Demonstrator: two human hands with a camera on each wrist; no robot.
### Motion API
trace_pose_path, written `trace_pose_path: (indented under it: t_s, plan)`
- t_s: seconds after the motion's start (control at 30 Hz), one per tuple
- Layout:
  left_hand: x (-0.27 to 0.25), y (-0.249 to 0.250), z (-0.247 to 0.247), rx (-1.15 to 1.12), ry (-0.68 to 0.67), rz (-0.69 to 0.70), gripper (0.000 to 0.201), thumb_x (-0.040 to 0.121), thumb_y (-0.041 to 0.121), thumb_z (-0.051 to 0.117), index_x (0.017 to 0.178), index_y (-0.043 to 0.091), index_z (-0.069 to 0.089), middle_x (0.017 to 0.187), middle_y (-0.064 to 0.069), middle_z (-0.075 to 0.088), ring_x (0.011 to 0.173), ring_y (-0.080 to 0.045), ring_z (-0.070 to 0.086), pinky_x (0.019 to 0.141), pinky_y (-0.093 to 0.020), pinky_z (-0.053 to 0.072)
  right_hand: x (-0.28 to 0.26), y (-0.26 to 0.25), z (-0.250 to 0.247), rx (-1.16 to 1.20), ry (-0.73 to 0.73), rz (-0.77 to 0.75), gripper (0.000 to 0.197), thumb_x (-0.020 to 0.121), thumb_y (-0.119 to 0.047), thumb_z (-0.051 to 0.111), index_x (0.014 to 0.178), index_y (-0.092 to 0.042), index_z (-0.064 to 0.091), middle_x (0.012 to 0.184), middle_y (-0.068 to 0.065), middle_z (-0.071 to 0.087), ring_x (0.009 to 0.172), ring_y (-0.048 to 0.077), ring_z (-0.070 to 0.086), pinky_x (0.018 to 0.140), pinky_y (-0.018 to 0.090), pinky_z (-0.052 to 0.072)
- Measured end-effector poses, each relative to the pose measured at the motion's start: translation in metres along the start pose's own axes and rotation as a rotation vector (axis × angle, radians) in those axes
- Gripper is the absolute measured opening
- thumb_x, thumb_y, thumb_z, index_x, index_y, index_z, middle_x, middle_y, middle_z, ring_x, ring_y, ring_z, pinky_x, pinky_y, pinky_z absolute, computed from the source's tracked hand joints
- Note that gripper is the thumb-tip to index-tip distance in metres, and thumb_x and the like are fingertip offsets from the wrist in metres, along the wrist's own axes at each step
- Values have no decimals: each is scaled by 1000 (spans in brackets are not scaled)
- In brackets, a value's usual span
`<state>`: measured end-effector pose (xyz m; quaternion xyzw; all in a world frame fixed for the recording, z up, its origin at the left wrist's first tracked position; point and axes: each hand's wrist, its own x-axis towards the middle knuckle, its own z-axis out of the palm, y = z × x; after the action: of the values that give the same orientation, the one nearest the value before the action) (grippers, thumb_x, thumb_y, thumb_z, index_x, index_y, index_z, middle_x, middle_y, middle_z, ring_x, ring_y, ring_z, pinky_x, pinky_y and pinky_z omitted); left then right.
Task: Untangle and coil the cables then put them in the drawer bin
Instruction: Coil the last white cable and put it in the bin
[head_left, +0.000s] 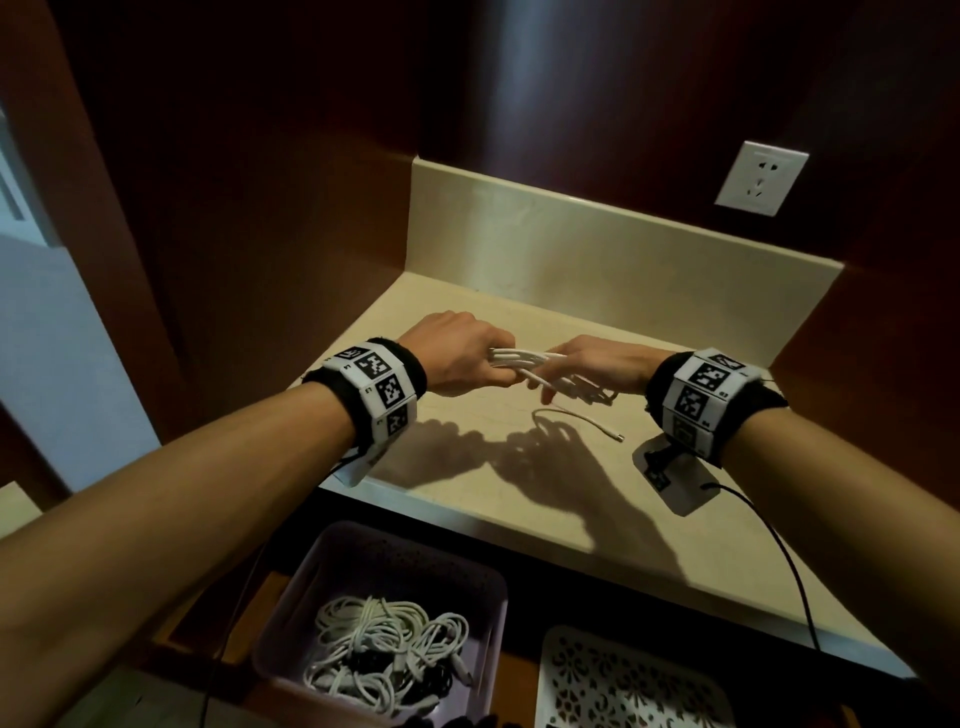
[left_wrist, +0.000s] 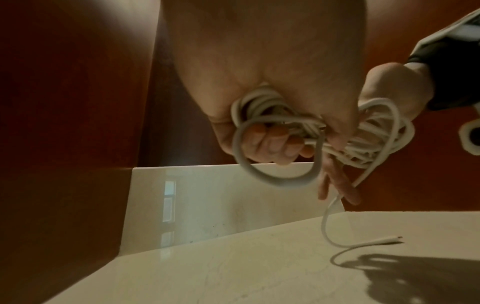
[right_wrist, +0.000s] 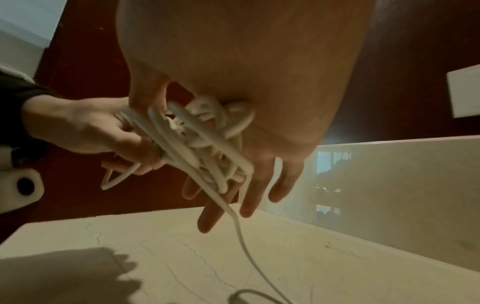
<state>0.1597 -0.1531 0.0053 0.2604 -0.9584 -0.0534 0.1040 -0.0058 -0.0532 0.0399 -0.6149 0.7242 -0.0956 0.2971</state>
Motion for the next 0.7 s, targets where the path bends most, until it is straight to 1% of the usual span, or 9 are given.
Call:
trace_pose_path:
  t_s: [0.07, 0.1, 0.2, 0.3, 0.4, 0.47, 0.53, 0.6, 0.7]
  plan:
    - [0, -1, 1, -8, -14, -14, 26, 92, 53, 54, 94, 28, 61, 77, 3, 60, 72, -20, 53, 59, -30, 34, -3, 1, -3, 73, 23, -52, 45, 84, -43, 50, 99, -6, 70, 103, 16, 68, 81, 19, 56, 76, 35, 43]
    - [0, -2, 1, -14, -18, -20, 27, 92, 54, 53, 92, 28, 60, 76, 3, 60, 72, -20, 53, 59, -31, 34, -5, 0, -3, 80, 22, -56, 39, 86, -45, 55, 96, -10, 69, 96, 11, 68, 80, 18, 56, 75, 34, 43]
    - [2, 1, 0, -43, -35, -22, 28, 90, 56, 54, 84, 29, 56, 70, 5, 56, 67, -17, 50, 58, -31, 33, -5, -3, 1, -43, 3, 5, 24, 83, -40, 72, 90, -19, 62, 70, -4, 59, 61, 12, 51, 56, 27, 40]
    - [3, 6, 0, -52, -62, -13, 25, 89, 53, 59, 86, 28, 57, 69, 7, 55, 67, -17, 50, 59, -30, 34, 0, -3, 6, -211, 27, 59, 14, 83, -18, 69, 96, -12, 66, 64, -3, 60, 49, 9, 50, 43, 20, 39]
    - [0, 6, -2, -10, -67, -8, 22, 89, 44, 62, 100, 26, 56, 81, 2, 62, 76, -21, 54, 63, -31, 39, 2, -2, 8, -186, 47, 68, 12, 85, -9, 58, 93, -12, 67, 65, 1, 61, 50, 11, 51, 38, 17, 35]
    - [-3, 7, -2, 70, -39, 17, 38, 89, 38, 63, 121, 26, 46, 99, -3, 67, 78, -22, 56, 68, -32, 45, 2, -1, 8, -144, 79, 51, 11, 87, -9, 57, 91, -10, 67, 60, 1, 55, 48, 14, 47, 38, 18, 34]
    - [-6, 10, -1, 142, -1, 62, 66, 86, 33, 66, 139, 28, 27, 117, -4, 61, 80, -21, 55, 72, -34, 49, 3, 2, 7, -80, 103, 48, 13, 88, -7, 55, 91, -7, 67, 58, 2, 51, 45, 14, 44, 37, 18, 35]
    - [-8, 13, -1, 186, 16, 96, 86, 83, 28, 70, 147, 29, 13, 131, -5, 50, 94, -21, 54, 78, -35, 51, 3, 4, 5, -26, 120, 53, 14, 88, -6, 53, 90, -5, 68, 58, 2, 50, 43, 14, 43, 37, 19, 36]
    - [-8, 14, 5, 307, 41, 137, 93, 81, 19, 69, 150, 27, 8, 139, -6, 38, 108, -22, 47, 82, -34, 48, 2, 7, 0, 26, 145, 66, 15, 84, -3, 54, 86, -4, 69, 55, 3, 48, 40, 15, 41, 37, 20, 34]
